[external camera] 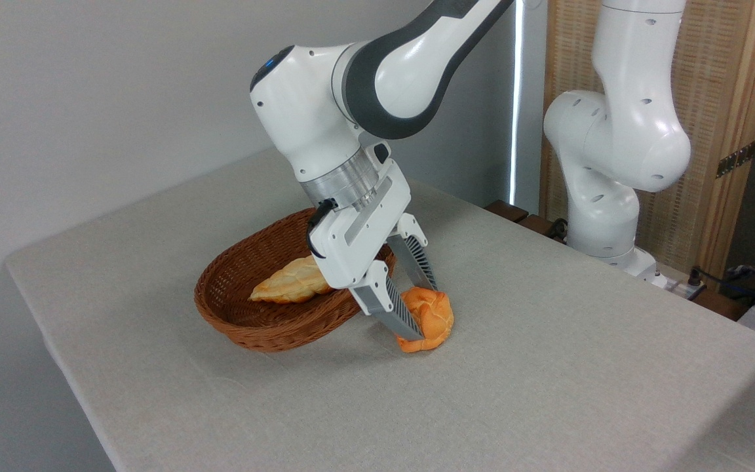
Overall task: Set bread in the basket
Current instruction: 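Close the gripper on the orange roll and lift it, then carry the orange roll over the basket and release it inside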
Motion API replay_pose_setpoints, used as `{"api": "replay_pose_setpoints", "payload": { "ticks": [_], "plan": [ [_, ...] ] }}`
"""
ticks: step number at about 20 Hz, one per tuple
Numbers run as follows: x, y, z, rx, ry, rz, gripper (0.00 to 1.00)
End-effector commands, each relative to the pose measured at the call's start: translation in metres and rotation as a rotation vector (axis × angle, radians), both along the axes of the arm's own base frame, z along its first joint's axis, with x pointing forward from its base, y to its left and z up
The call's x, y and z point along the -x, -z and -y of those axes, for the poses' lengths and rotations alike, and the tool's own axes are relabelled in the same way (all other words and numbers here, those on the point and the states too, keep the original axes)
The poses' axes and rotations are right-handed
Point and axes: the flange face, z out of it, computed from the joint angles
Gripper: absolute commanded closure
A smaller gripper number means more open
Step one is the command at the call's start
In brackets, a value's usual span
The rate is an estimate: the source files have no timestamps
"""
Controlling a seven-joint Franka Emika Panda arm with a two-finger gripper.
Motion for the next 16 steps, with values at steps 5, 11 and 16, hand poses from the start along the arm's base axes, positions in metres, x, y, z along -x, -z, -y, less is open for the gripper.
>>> {"api": "replay_pose_setpoints", "payload": {
  "ticks": [5, 11, 16],
  "plan": [
    [-0.002, -0.006, -0.002, -0.004, 0.017, 0.021, 0.56],
    [-0.019, -0.064, 0.001, 0.027, -0.032, 0.057, 0.55],
    [-0.027, -0.111, 0.009, 0.095, -0.075, 0.095, 0.54]
  ]
}}
